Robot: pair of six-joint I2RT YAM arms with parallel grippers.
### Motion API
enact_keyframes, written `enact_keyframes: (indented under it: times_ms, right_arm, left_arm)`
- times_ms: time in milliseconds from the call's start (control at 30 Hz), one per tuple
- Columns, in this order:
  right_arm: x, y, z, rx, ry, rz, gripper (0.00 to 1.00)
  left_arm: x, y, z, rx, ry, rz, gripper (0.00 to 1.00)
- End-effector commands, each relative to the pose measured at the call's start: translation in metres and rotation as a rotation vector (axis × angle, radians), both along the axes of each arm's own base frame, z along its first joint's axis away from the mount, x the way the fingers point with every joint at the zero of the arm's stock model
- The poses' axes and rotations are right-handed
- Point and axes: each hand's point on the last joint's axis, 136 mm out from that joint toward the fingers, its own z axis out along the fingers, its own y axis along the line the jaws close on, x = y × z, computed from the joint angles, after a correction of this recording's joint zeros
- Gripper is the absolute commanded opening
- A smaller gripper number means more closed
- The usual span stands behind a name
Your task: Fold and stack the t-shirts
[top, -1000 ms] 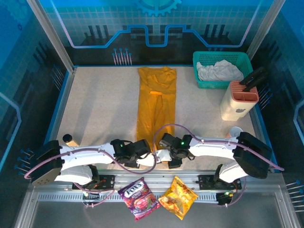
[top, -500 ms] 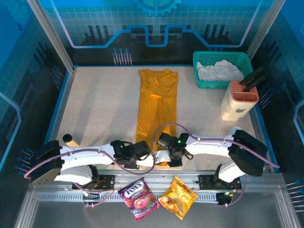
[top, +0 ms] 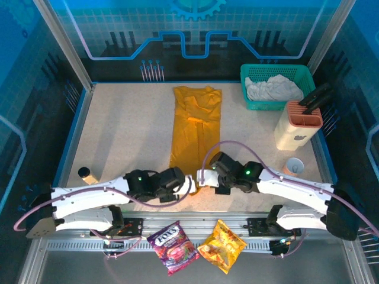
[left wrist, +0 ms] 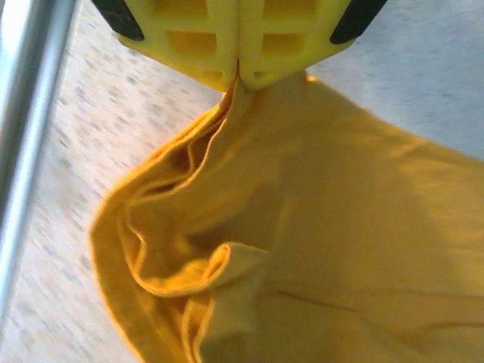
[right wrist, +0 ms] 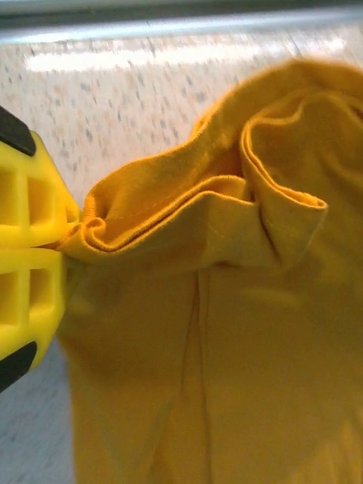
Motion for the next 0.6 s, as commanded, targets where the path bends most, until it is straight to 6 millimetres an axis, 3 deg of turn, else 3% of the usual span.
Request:
enact_keyframes:
  times_ms: [0, 100, 233, 300, 333, 567]
  right_arm:
    - [0.035, -0.002, 0.029, 0.117, -0.055, -0.156, 0.00]
    - [0.064, -0.009, 0.041, 0.164, -0.089, -0.256, 0.00]
    - [0.099, -0.015, 0.047, 0.184, -0.117, -0.314, 0.00]
    - [0.116, -0.019, 0.043, 0.177, -0.109, -0.336, 0.00]
    - [0.129, -0.016, 0.051, 0.192, -0.124, -0.341, 0.00]
    - [0.195, -0.020, 0.037, 0.148, -0.105, -0.377, 0.00]
  left_arm:
    - [0.042, 0.001, 0.046, -0.100, -0.144, 0.107, 0.00]
    - [0.080, 0.006, 0.070, -0.179, -0.196, 0.168, 0.00]
    - [0.127, 0.019, 0.083, -0.195, -0.229, 0.224, 0.00]
    - [0.150, 0.020, 0.080, -0.190, -0.218, 0.227, 0.00]
    - [0.160, 0.021, 0.076, -0.189, -0.209, 0.230, 0.00]
    - [0.223, 0.015, 0.033, -0.162, -0.148, 0.248, 0.00]
